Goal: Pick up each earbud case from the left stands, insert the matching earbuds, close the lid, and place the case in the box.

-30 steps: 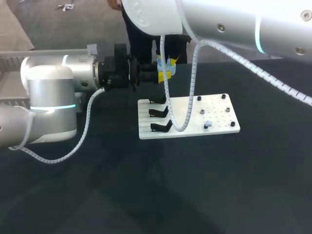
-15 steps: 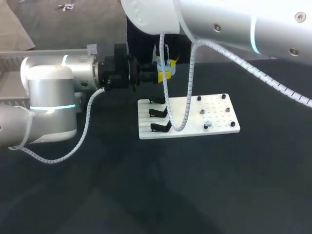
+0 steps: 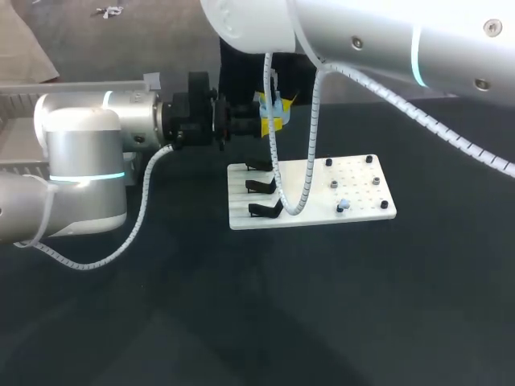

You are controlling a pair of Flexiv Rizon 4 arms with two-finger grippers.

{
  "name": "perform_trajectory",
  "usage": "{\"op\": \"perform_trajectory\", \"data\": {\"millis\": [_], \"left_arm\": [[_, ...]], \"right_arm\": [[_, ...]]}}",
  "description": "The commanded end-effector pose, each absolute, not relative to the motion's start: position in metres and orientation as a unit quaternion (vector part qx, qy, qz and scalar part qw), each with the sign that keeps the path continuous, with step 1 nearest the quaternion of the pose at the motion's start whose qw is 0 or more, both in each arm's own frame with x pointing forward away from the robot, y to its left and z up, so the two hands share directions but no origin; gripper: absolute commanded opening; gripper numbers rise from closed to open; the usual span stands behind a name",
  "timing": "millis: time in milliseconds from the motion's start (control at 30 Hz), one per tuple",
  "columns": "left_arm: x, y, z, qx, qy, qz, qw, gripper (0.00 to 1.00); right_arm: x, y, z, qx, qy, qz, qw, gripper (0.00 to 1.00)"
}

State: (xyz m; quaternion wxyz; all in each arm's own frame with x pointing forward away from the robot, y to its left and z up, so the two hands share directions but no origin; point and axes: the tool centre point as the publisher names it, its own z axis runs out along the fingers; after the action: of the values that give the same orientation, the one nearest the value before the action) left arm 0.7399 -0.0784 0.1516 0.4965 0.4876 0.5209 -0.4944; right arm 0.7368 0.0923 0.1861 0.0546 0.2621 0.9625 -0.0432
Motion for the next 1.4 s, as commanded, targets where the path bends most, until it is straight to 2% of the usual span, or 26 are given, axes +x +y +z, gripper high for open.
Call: {"op": "perform_trajectory", "data": {"millis": [33,100,200,300,333,400,667,967,1400], "left_arm": [[0.739,-0.079,0.151,0.486,0.52,-0.493,0.5,0.0],[0.739,-0.079,0.151,0.486,0.52,-0.493,0.5,0.0],[0.739,-0.079,0.151,0.486,0.52,-0.493,0.5,0.0],[0.739,-0.079,0.151,0.486,0.52,-0.493,0.5,0.0],[0.739,-0.079,0.151,0.486,0.52,-0.493,0.5,0.0],[0.739,-0.079,0.151,0.486,0.52,-0.493,0.5,0.0],[0.739,-0.079,0.151,0.486,0.52,-0.493,0.5,0.0],[0.739,-0.079,0.151,0.486,0.52,-0.493,0.5,0.0],[0.739,-0.079,0.151,0.486,0.52,-0.493,0.5,0.0]], "right_arm": [[0.735,0.092,0.19,0.262,0.963,-0.04,0.055,0.38],[0.729,0.09,0.194,0.248,0.966,-0.032,0.063,0.39],[0.714,0.083,0.204,0.216,0.974,0.001,0.072,0.46],[0.697,0.073,0.213,0.188,0.977,0.022,0.096,0.48],[0.691,0.07,0.216,0.174,0.979,0.033,0.103,0.53],[0.682,0.061,0.219,0.157,0.98,0.036,0.115,1.0],[0.649,0.034,0.223,0.143,0.977,0.027,0.157,1.0],[0.611,0.013,0.206,0.144,0.979,0.011,0.144,1.0],[0.611,0.013,0.206,0.144,0.979,0.011,0.144,1.0]]}}
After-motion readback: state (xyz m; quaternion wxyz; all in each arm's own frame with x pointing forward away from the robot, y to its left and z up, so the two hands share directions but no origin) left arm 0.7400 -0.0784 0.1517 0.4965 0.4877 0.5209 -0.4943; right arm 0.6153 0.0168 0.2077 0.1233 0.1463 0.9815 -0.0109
